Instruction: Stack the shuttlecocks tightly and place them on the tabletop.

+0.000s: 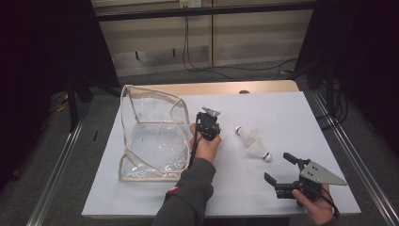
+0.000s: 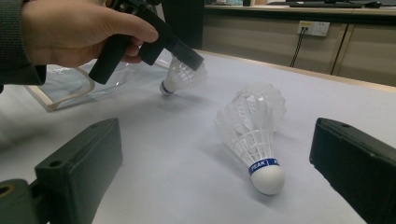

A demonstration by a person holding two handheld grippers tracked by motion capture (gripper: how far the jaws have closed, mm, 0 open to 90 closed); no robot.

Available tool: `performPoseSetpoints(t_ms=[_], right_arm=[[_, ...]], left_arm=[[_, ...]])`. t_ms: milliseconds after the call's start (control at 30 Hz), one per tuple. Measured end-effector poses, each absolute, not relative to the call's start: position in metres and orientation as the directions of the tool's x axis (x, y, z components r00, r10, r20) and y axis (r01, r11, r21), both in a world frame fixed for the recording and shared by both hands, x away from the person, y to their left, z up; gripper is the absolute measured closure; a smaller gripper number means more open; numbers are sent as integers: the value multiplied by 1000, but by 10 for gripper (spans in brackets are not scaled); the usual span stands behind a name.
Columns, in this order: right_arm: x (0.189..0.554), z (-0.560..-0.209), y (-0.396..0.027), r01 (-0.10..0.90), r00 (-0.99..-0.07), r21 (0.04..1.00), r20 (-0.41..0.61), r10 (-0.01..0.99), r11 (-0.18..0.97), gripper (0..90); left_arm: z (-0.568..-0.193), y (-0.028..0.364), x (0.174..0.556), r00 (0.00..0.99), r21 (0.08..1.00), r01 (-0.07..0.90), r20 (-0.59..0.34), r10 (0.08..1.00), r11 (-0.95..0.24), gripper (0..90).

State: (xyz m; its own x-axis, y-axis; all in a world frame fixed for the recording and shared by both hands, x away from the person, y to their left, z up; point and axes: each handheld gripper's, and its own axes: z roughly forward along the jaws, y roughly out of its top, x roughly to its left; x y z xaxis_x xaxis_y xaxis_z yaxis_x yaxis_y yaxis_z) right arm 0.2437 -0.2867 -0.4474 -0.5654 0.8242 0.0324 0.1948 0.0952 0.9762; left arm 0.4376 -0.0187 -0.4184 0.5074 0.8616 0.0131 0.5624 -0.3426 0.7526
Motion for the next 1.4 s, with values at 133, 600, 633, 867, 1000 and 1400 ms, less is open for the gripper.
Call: performPoseSetpoints(t_ms=[133,600,633,867,1000,1400], right_arm=[[243,-447,-287,197,-565,976,35,824,94,18],[242,-447,-289,192,-561,977,27,827,98,18],[242,-447,-289,193,-561,977,29,827,96,18],[242,-447,-289,190,-559,977,28,828,96,18],[242,-447,-289,191,-560,977,29,828,95,18],[242,-447,-289,193,-562,976,26,826,100,18]], left_arm=[[-415,-16,438,499,764,543,42,866,-350,840],[-418,-15,443,494,763,518,101,863,-386,828],[-419,-15,443,497,766,516,96,863,-383,818],[-420,-18,443,510,779,514,60,858,-359,714],[-419,-20,442,519,779,526,24,854,-341,693],[-420,-24,442,524,776,536,3,852,-333,696]])
